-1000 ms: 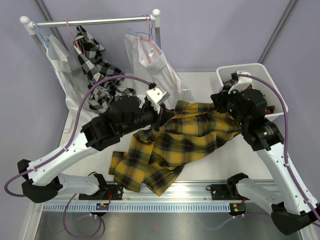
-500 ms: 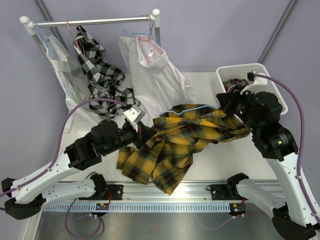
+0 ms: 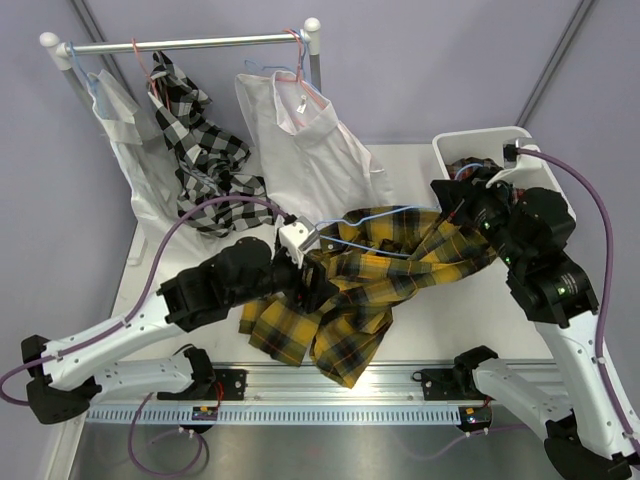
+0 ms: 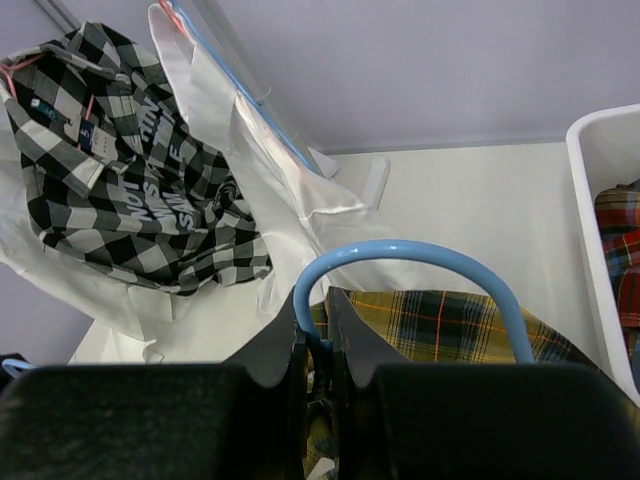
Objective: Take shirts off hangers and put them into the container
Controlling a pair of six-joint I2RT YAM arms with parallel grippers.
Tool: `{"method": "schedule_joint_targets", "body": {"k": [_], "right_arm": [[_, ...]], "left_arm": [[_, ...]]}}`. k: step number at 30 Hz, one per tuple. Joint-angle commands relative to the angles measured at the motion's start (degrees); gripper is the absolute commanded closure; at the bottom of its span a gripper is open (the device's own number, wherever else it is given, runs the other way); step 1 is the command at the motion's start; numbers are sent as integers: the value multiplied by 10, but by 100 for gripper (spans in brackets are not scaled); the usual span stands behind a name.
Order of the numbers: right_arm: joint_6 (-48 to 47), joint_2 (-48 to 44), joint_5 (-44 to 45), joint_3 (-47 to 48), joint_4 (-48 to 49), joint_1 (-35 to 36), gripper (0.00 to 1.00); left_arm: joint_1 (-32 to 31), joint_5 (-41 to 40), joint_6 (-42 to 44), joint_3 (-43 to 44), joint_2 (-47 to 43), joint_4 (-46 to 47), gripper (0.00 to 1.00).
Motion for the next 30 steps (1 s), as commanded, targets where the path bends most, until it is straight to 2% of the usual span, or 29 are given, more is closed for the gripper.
{"method": "schedule_joint_targets", "body": {"k": [1, 3, 7, 11, 14, 19, 26, 30], "right_arm": [[-33, -2, -38, -22, 59, -5, 100], [-46, -6, -53, -52, 71, -5, 100], [-77, -7, -86, -91, 100, -4, 100], [-90, -2, -151, -109, 136, -5, 100], [-97, 9, -180, -104, 149, -5, 100], [-102, 18, -203, -98, 166, -4, 100], [-101, 24, -230, -94, 179, -4, 100], [-98, 23, -233, -96, 186, -4, 100]], "left_arm": [[0, -24, 34, 53, -23, 5, 13], [0, -39, 48, 79, -39, -21, 4], [0, -50, 95, 174, -40, -69, 3], [1, -34, 135, 237, -5, -114, 6], [0, 13, 146, 266, 41, -140, 8], [0, 72, 137, 275, 109, -143, 13], [1, 80, 134, 289, 162, -143, 23], [1, 76, 134, 299, 184, -151, 32]]}}
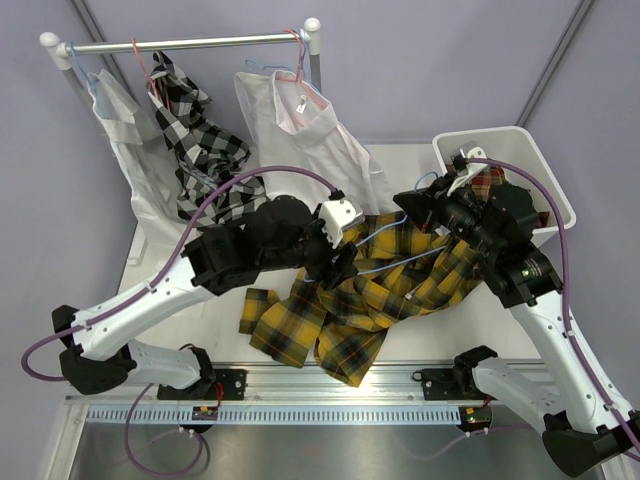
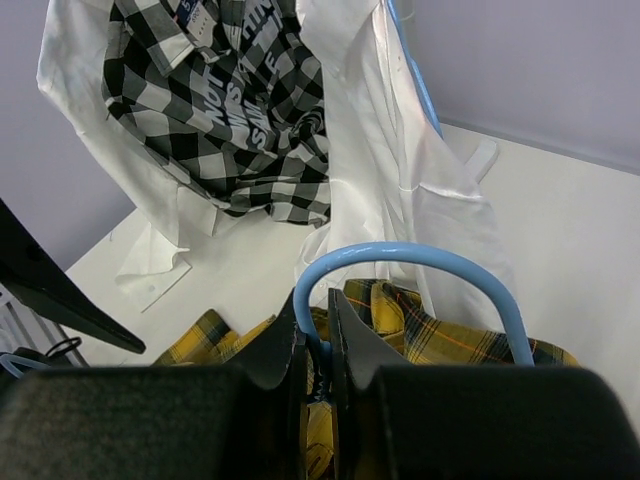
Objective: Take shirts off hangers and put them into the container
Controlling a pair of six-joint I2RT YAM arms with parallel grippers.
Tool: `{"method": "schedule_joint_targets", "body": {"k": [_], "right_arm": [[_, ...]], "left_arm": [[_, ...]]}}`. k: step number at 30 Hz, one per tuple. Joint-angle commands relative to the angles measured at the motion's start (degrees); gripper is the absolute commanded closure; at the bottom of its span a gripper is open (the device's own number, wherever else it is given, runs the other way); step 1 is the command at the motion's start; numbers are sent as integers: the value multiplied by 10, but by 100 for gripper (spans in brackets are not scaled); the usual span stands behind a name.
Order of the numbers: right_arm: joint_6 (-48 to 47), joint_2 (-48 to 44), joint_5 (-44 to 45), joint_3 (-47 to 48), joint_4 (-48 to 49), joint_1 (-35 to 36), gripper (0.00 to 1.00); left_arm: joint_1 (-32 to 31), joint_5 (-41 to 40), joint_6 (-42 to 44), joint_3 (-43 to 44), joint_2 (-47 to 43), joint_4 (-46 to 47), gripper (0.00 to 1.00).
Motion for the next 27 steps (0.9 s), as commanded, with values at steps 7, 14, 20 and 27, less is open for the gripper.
{"method": "schedule_joint_targets", "body": {"k": [7, 14, 20, 27], "right_arm": [[-13, -6, -21, 17, 48, -2, 100], [-10, -19, -21, 4, 36, -2, 72], [-5, -57, 5, -31, 2, -1, 20], [-5, -101, 9, -1, -97, -2, 1]], "left_arm": [[0, -1, -2, 24, 5, 8, 90], [0, -24, -3, 1, -28, 7, 100], [1, -57, -11, -31, -86, -32, 100], [5, -99, -48, -109, -179, -58, 100]]}}
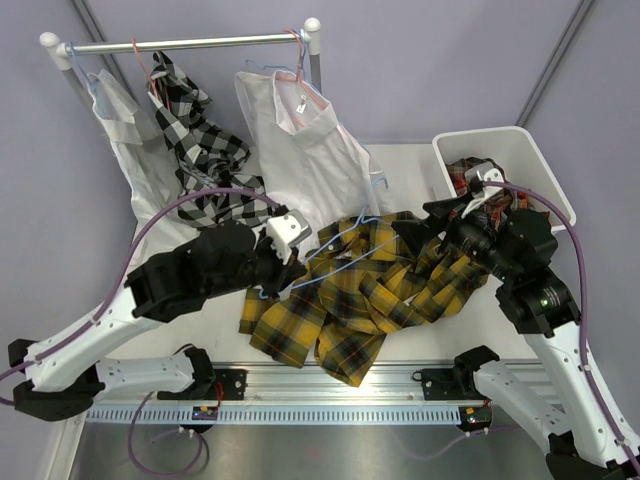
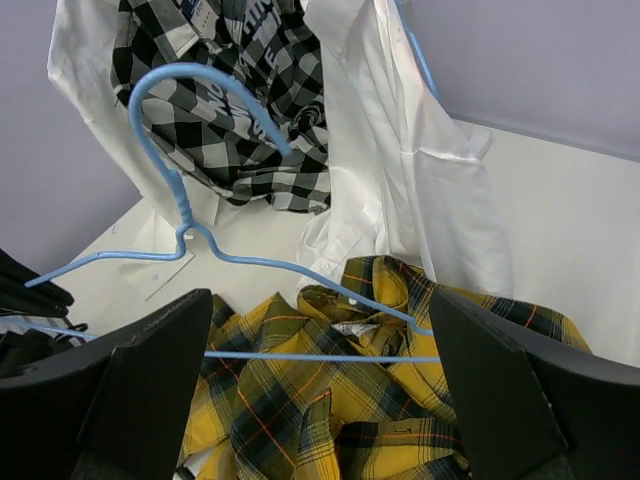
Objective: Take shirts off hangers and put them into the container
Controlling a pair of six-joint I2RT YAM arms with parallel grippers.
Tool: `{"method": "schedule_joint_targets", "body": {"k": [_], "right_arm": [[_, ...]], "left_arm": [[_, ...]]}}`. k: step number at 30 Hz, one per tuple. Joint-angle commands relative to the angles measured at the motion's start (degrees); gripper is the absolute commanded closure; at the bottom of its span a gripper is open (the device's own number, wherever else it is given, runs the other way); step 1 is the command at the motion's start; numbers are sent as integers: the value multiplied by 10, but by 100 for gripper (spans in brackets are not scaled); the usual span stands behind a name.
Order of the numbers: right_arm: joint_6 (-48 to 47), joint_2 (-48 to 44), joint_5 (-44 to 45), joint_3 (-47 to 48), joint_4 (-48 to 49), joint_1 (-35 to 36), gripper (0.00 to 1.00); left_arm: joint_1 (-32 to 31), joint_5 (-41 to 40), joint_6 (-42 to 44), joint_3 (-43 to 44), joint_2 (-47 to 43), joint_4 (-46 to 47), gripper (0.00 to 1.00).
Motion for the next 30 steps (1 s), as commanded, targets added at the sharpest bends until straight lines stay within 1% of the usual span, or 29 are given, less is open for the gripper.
{"method": "schedule_joint_targets", "body": {"k": [1, 4, 6, 11, 12, 13, 14, 15, 16, 20, 21, 23, 24, 25, 26, 27, 29, 30], "right_arm": [[-8, -21, -14, 34, -59, -2, 1], [-8, -42, -39, 47, -85, -2, 1], [-6, -53, -40, 49, -93, -2, 0], [-21, -78, -5, 42, -111, -2, 1], [-23, -80, 1, 38, -113, -2, 1], [-24, -80, 11, 36, -113, -2, 1], [-22, -80, 13, 33, -113, -2, 0], [-17, -80, 16, 24, -106, -2, 1], [-13, -80, 23, 20, -101, -2, 1], [1, -74, 23, 8, -89, -2, 1], [2, -71, 20, 6, -88, -2, 0], [6, -71, 18, 3, -88, -2, 1], [9, -75, 17, 0, -88, -2, 0], [10, -78, 15, -4, -87, -2, 1], [11, -83, 11, -8, -87, -2, 1], [12, -86, 11, -10, -88, -2, 1], [14, -94, 10, -16, -86, -2, 0], [14, -100, 9, -21, -88, -2, 0]], "left_arm": [[3, -39, -28, -30, -39, -15, 100], [3, -72, -57, -48, -72, -35, 100], [3, -82, -78, -61, -92, -46, 100], [3, -134, -118, -55, -164, -116, 100], [3, -173, -133, -38, -169, -135, 100], [3, -196, -144, -28, -172, -170, 100], [3, -224, -152, -20, -175, -186, 100], [3, -267, -168, -1, -175, -200, 100], [3, -285, -173, 7, -172, -216, 100], [3, -388, -190, 57, -137, -225, 100], [3, -434, -189, 69, -114, -221, 100], [3, -477, -188, 122, -88, -218, 100], [5, -515, -176, 142, -59, -207, 100], [8, -530, -166, 163, -44, -199, 100], [22, -548, -137, 203, -16, -176, 100], [35, -551, -121, 221, -16, -163, 100], [77, -526, -68, 266, 27, -132, 100], [133, -472, -56, 278, 41, -104, 100]]}}
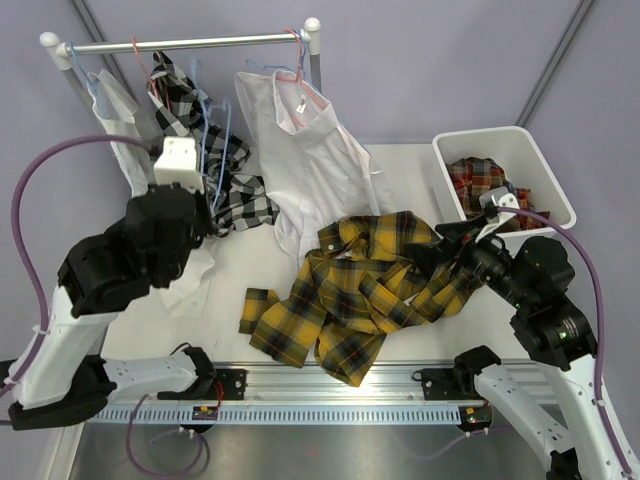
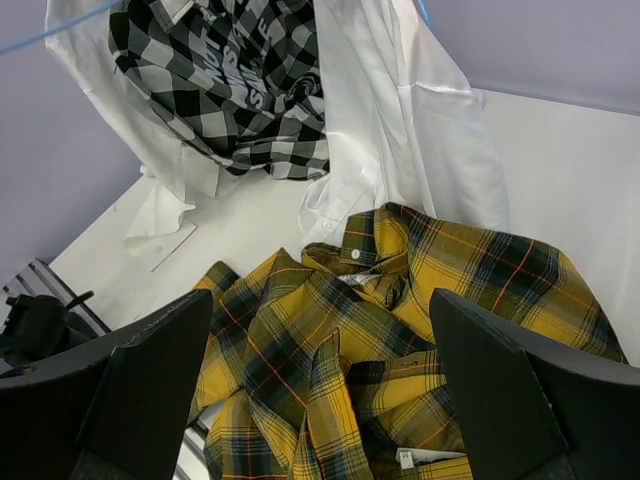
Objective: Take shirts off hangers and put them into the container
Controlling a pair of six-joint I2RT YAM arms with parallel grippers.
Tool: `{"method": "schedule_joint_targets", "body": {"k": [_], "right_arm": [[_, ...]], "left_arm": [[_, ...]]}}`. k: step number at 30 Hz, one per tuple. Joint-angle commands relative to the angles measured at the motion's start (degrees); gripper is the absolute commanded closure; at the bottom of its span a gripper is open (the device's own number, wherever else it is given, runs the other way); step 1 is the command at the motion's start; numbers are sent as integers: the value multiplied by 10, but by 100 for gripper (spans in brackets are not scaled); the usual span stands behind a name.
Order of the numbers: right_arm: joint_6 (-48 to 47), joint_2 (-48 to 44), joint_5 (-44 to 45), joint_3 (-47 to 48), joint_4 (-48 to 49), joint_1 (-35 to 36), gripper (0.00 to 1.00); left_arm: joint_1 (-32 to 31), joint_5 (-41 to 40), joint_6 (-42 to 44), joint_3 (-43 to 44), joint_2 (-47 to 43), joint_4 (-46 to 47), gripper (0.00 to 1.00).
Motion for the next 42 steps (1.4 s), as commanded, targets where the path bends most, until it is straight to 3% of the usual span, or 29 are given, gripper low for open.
{"method": "schedule_joint_targets", "body": {"k": [1, 3, 12, 21, 28, 32, 35, 36, 38, 39, 42], "right_arm": [[8, -20, -6, -9, 8, -1, 1], [10, -32, -7, -15, 6, -1, 0], [12, -64, -8, -33, -3, -1, 1], [19, -64, -15, -40, -6, -1, 0], [20, -60, -16, -42, -7, -1, 0], [22, -56, -11, -44, -9, -1, 1], [24, -47, 1, -44, -19, -1, 0], [25, -41, 5, -44, -21, -1, 1], [27, -35, 5, -46, -22, -1, 0], [31, -32, 7, -46, -22, -1, 0], [39, -8, 7, -48, -29, -1, 0]], "left_arm": [[97, 15, 73, 63, 56, 103, 100], [155, 57, 102, 94, 85, 133, 100], [271, 164, 139, 170, 210, 186, 100], [357, 282, 122, 59, 222, 244, 100], [377, 321, 101, -37, 182, 281, 98], [377, 329, 89, -58, 160, 280, 84], [377, 337, 83, -64, 140, 280, 64], [377, 344, 82, -64, 131, 278, 49], [377, 347, 79, -60, 119, 279, 35], [377, 351, 79, -56, 108, 278, 21], [377, 362, 76, -42, 93, 278, 6]]}}
